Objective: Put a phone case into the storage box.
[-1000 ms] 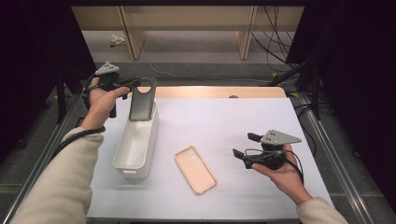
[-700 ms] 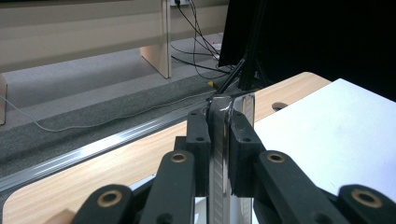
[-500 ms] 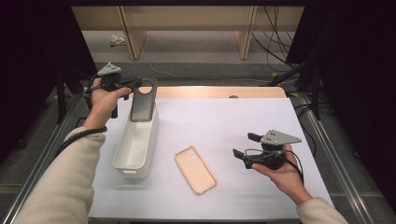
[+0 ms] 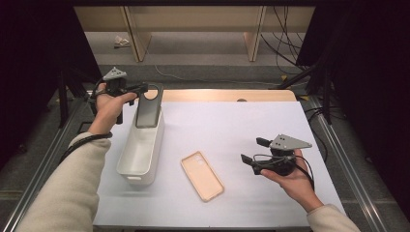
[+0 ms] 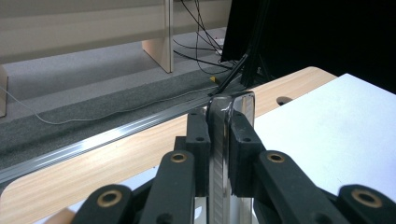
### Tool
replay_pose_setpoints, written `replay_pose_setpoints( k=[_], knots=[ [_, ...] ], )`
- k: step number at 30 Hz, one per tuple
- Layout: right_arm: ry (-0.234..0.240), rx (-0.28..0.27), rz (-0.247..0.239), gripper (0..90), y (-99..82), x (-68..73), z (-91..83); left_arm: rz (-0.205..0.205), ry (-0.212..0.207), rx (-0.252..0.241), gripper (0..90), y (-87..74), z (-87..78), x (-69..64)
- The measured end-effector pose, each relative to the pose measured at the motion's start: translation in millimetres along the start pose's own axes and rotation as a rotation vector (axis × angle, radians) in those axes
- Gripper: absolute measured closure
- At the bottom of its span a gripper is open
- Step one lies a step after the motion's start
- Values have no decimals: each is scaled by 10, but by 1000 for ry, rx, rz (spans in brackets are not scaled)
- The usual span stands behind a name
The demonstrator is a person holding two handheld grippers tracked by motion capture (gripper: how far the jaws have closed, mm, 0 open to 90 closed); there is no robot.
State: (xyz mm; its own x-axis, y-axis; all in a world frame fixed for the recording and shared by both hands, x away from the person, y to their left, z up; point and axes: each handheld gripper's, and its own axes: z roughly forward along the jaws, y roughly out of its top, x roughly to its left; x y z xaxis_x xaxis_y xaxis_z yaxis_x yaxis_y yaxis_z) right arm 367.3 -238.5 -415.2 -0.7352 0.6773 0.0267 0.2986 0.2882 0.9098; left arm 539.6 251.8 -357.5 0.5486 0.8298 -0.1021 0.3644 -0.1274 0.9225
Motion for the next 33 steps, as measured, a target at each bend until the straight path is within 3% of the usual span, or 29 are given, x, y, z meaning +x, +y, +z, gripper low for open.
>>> replay_pose_setpoints(
  k=[33],
  knots=[
    [0, 1, 3, 165, -2, -3, 2, -32, 17, 25, 804, -146, 98, 61]
  ],
)
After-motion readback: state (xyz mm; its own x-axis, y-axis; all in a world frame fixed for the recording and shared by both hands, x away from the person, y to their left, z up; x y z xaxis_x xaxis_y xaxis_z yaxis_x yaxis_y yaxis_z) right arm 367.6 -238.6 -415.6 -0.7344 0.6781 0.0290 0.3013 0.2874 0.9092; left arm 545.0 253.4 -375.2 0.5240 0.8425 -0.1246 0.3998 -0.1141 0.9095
